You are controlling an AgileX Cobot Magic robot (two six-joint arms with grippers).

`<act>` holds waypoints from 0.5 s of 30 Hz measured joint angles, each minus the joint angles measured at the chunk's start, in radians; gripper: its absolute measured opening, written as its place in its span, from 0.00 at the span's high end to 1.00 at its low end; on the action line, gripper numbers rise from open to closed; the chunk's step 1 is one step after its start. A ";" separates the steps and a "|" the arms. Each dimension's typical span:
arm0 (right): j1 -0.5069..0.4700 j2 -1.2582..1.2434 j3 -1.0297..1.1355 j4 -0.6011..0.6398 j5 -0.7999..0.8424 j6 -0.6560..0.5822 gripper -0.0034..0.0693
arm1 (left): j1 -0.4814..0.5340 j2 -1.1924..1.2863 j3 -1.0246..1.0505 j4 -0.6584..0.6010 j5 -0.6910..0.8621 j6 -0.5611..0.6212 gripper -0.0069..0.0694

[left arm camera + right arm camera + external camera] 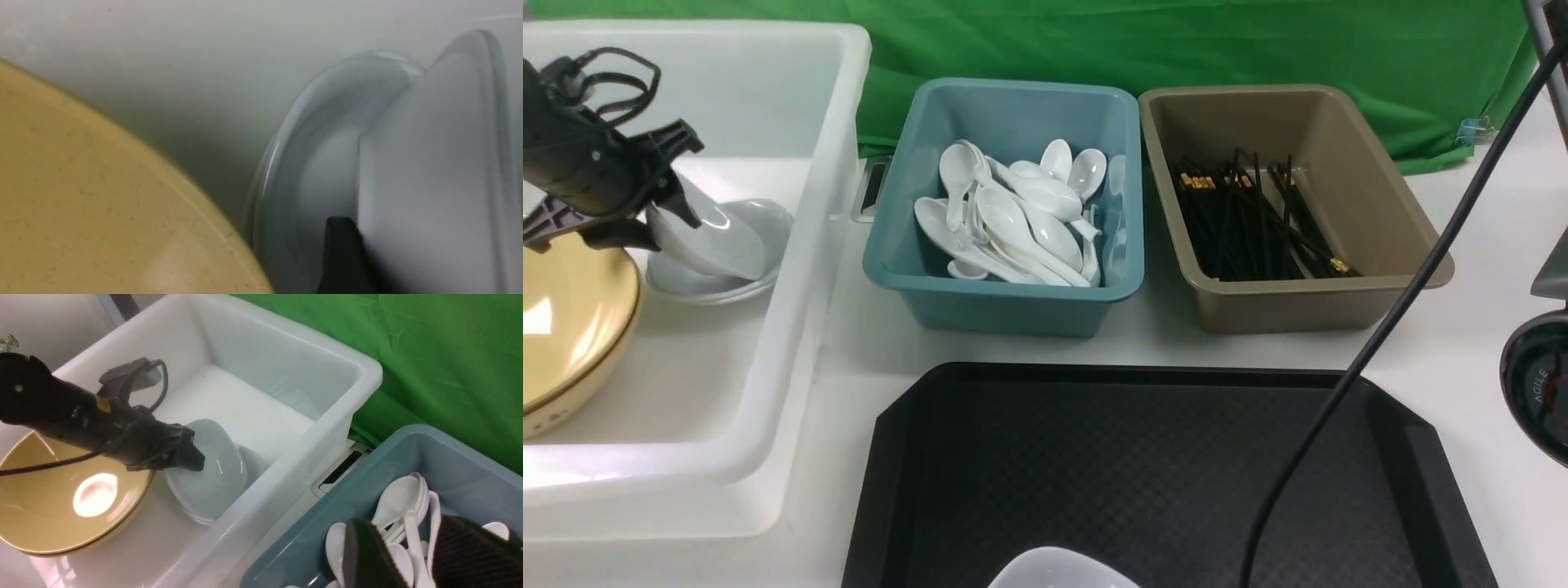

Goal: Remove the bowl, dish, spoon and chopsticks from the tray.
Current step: Use the left arm to put the plate into the large storage box on the left

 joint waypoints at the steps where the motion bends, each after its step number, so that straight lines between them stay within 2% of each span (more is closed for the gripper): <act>1: 0.000 0.000 0.000 0.000 0.000 0.000 0.63 | 0.000 0.000 -0.008 -0.004 0.017 0.011 0.41; 4: 0.000 0.000 0.000 0.000 0.000 0.000 0.63 | -0.001 0.000 -0.029 -0.002 0.054 0.025 0.34; 6: 0.000 0.000 0.000 0.001 0.000 0.000 0.63 | -0.001 0.000 -0.093 0.035 0.118 0.027 0.27; 9: 0.000 0.000 0.000 0.005 0.000 0.000 0.63 | -0.001 -0.004 -0.176 0.089 0.170 0.028 0.22; 15: 0.000 0.000 0.000 0.026 0.000 0.000 0.63 | -0.001 -0.022 -0.329 0.155 0.264 0.054 0.22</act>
